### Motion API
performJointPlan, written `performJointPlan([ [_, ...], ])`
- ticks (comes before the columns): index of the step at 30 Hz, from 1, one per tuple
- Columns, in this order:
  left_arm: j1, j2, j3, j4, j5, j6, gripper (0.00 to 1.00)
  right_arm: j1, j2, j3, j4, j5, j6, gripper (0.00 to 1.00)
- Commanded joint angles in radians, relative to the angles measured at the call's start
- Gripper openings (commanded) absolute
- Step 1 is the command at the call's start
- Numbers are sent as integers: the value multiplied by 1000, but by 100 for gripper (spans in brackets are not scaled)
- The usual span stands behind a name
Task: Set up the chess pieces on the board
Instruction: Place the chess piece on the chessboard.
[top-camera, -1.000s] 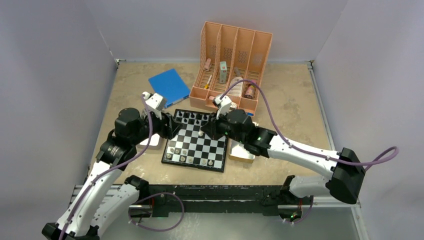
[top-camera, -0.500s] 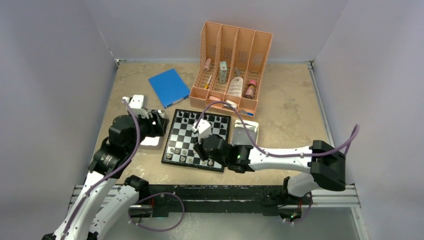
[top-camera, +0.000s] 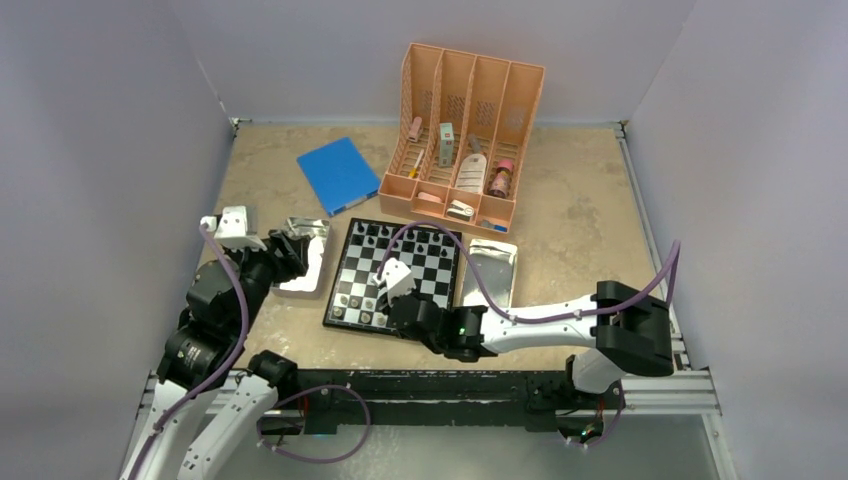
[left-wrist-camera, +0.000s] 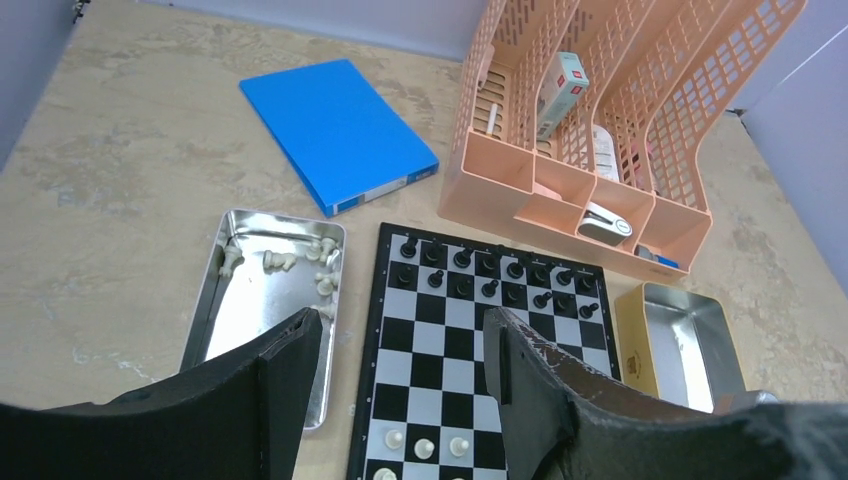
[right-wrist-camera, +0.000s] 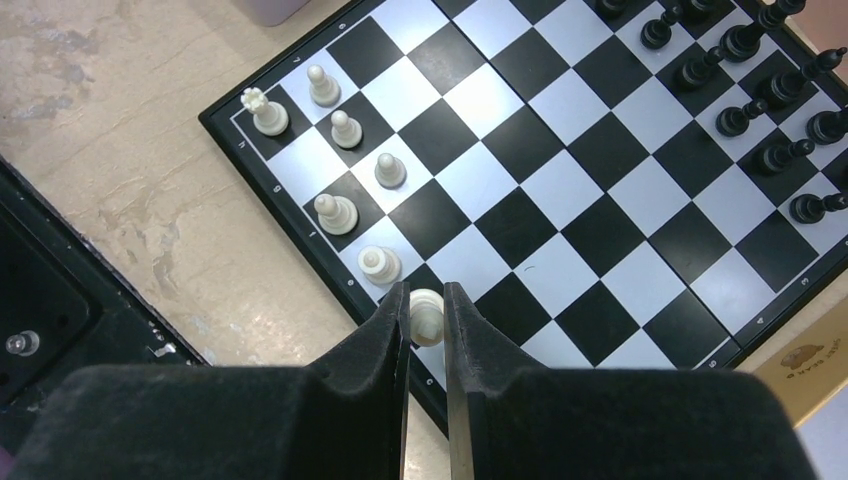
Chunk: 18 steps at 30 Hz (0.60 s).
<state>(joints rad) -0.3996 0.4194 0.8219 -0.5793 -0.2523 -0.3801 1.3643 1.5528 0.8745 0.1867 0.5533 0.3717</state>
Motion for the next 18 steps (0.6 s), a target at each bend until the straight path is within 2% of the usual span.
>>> performJointPlan([
  [1,1,-2,1,28,-35,-4,60,13,13,4,28,55,22,17],
  [18,1,46,4,27,20,4,60,22,89,31,32,59,52,18],
])
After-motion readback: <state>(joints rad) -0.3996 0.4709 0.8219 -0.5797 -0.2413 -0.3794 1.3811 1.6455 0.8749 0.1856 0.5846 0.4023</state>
